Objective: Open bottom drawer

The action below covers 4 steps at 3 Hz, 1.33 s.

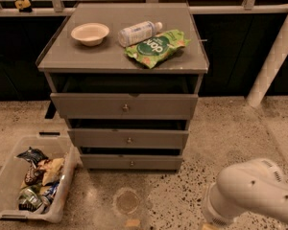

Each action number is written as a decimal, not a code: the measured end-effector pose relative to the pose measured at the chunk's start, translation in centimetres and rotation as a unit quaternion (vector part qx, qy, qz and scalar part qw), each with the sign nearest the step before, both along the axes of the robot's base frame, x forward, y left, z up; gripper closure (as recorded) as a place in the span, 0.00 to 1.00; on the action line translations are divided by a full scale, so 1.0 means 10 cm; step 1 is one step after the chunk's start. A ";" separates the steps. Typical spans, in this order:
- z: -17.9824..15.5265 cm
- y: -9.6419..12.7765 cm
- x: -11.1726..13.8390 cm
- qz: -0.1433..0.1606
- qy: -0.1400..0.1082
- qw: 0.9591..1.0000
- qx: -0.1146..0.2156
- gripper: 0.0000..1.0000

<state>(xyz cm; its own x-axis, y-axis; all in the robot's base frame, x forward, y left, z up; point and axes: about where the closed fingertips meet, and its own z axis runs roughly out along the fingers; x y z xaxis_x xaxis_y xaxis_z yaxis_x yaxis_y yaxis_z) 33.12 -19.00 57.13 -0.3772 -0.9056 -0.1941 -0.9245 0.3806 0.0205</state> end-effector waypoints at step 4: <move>-0.73 -0.39 0.17 0.008 0.002 0.997 -0.079 0.00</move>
Offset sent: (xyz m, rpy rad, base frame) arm -0.0207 0.0062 -0.0358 -0.0579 0.0696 0.0649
